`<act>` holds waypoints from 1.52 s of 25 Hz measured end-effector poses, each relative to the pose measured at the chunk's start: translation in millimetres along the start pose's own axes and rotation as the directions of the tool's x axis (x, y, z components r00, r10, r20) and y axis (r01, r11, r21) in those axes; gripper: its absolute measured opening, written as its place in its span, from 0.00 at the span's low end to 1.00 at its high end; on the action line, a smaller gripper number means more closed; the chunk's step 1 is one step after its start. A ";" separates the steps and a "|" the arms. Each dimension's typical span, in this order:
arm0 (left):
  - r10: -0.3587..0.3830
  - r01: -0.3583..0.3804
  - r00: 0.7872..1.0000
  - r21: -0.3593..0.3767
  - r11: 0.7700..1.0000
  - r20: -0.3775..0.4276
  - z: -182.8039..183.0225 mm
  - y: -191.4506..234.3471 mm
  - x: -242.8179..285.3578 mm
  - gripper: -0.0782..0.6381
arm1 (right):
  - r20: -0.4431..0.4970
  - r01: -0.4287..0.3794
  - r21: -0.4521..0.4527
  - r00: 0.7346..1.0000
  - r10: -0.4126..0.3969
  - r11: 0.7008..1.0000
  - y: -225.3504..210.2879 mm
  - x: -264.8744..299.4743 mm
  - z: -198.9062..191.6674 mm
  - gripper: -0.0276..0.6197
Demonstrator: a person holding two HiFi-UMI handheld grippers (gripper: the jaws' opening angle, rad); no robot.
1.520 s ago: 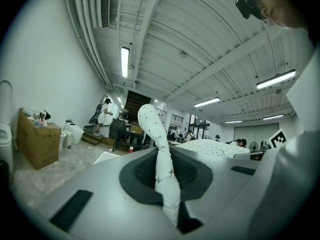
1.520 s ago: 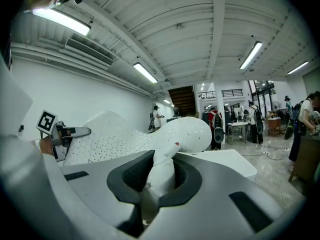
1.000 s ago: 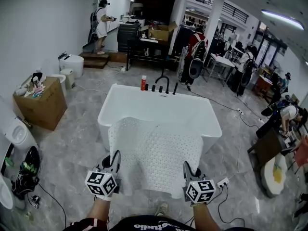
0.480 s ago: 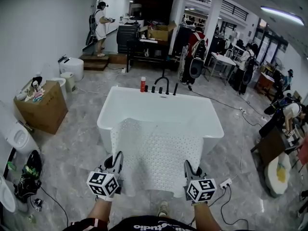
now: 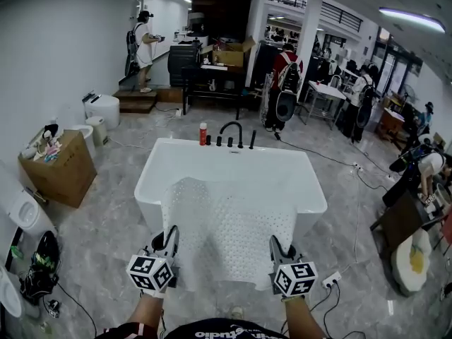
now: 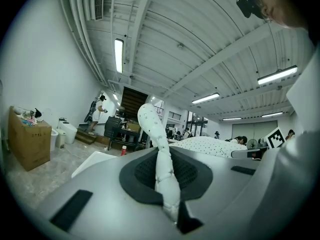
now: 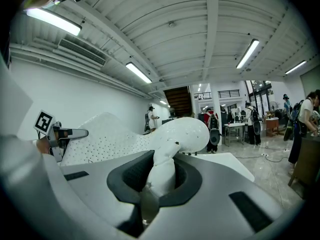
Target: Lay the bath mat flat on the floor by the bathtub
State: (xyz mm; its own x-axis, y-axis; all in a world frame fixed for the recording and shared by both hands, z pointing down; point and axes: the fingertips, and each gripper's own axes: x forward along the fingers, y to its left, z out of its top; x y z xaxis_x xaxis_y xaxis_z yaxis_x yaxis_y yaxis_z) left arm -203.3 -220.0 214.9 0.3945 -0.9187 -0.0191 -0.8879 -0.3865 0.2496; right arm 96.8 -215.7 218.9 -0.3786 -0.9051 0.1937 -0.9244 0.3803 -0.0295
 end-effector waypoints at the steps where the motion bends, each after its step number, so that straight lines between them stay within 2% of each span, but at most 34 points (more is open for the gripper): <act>1: 0.002 -0.002 1.000 0.002 1.000 0.000 -1.1 -3.3 7.6 0.15 | 0.002 0.000 -0.001 1.000 0.000 1.000 -8.4 2.8 0.9 0.11; 11: 0.016 -0.014 0.999 0.043 0.999 -0.031 -17.5 -25.7 82.4 0.15 | -0.005 -0.002 0.014 1.000 0.002 1.000 -84.8 38.5 -6.5 0.11; 17: 0.048 -0.044 0.996 0.061 0.997 -0.071 -37.2 -34.4 115.7 0.15 | -0.037 -0.005 0.042 0.999 0.007 0.999 -124.0 58.2 -27.6 0.11; 26: 0.119 -0.113 0.984 0.051 0.992 -0.131 -79.4 -10.8 160.6 0.15 | -0.091 -0.016 0.090 0.996 0.025 0.996 -157.4 99.2 -67.8 0.11; 34: 0.138 -0.125 0.978 0.084 0.989 -0.159 -101.0 -7.6 183.0 0.15 | -0.124 0.002 0.102 0.992 0.010 0.995 -181.3 128.3 -97.7 0.11; 38: 0.139 -0.130 0.977 0.065 0.989 -0.163 -113.8 -6.0 184.8 0.15 | -0.153 0.018 0.101 0.988 -0.002 0.995 -186.7 133.6 -111.2 0.11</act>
State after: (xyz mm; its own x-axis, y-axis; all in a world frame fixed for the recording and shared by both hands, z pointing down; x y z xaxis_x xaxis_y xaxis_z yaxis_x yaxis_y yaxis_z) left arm -98.1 -378.2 320.0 0.3007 -0.9377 0.1743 -0.9451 -0.2684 0.1864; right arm 224.0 -386.5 359.3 -0.3648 -0.8663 0.3412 -0.9311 0.3427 -0.1254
